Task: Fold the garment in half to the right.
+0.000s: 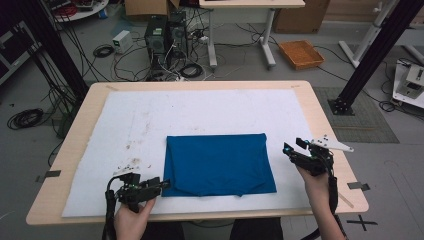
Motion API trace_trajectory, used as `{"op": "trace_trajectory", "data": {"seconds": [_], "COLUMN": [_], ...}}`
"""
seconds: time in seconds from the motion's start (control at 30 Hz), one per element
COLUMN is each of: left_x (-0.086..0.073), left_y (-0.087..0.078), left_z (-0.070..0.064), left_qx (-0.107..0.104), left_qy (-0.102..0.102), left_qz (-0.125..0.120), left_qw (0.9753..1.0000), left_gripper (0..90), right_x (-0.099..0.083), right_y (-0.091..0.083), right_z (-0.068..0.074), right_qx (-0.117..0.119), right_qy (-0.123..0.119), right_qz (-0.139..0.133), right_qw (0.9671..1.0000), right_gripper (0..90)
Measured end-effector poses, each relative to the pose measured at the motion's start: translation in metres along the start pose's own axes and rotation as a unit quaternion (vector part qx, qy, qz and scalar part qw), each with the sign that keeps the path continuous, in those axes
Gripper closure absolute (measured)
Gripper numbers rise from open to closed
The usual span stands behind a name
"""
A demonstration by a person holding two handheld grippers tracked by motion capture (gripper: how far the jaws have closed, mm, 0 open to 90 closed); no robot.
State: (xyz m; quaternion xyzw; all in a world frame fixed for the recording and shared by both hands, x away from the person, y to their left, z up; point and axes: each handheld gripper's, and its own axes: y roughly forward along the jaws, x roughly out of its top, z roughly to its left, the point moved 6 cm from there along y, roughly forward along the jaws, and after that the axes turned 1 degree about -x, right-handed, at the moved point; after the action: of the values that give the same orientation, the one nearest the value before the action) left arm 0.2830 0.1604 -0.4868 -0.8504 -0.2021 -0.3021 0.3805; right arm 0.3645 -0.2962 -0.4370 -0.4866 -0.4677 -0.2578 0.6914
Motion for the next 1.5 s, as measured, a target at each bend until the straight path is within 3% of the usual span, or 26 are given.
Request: {"op": "trace_trajectory", "data": {"seconds": [0.2, 0.47, 0.57, 0.73, 0.9, 1.13, 1.3, 1.5], "left_x": [-0.001, 0.0, 0.0, 0.001, 0.0, -0.002, -0.003, -0.003], "left_y": [0.007, 0.015, 0.018, 0.022, 0.023, 0.024, 0.024, 0.024], "left_z": [-0.007, -0.015, -0.017, -0.019, -0.022, -0.024, -0.024, -0.024], "left_qx": [-0.026, -0.026, -0.016, 0.016, 0.044, 0.07, 0.072, 0.072], "left_qy": [-0.015, -0.013, -0.003, 0.023, 0.044, 0.061, 0.058, 0.059], "left_qz": [-0.002, -0.002, 0.0, 0.0, -0.002, -0.011, -0.014, -0.015], "left_qw": [0.9995, 0.9996, 0.9999, 0.9996, 0.9981, 0.9956, 0.9956, 0.9955], "left_gripper": [44.1, 43.9, 45.0, 58.9, 65.7, 77.6, 80.8, 81.4], "right_x": [0.0, 0.001, 0.001, 0.002, 0.006, 0.017, 0.026, 0.039], "right_y": [0.0, 0.002, 0.004, 0.009, 0.015, 0.028, 0.045, 0.073], "right_z": [0.0, 0.006, 0.011, 0.02, 0.033, 0.063, 0.092, 0.131], "right_qx": [0.0, 0.006, 0.009, 0.016, 0.027, 0.051, 0.078, 0.11], "right_qy": [-0.002, -0.006, -0.01, -0.018, -0.025, -0.04, -0.051, -0.078], "right_qz": [0.0, 0.001, 0.001, 0.003, 0.005, 0.003, 0.006, 0.025], "right_qw": [1.0, 1.0, 0.9999, 0.9997, 0.9993, 0.9979, 0.9956, 0.9906], "right_gripper": [43.9, 43.9, 43.9, 44.0, 44.0, 44.8, 45.2, 45.5]}}
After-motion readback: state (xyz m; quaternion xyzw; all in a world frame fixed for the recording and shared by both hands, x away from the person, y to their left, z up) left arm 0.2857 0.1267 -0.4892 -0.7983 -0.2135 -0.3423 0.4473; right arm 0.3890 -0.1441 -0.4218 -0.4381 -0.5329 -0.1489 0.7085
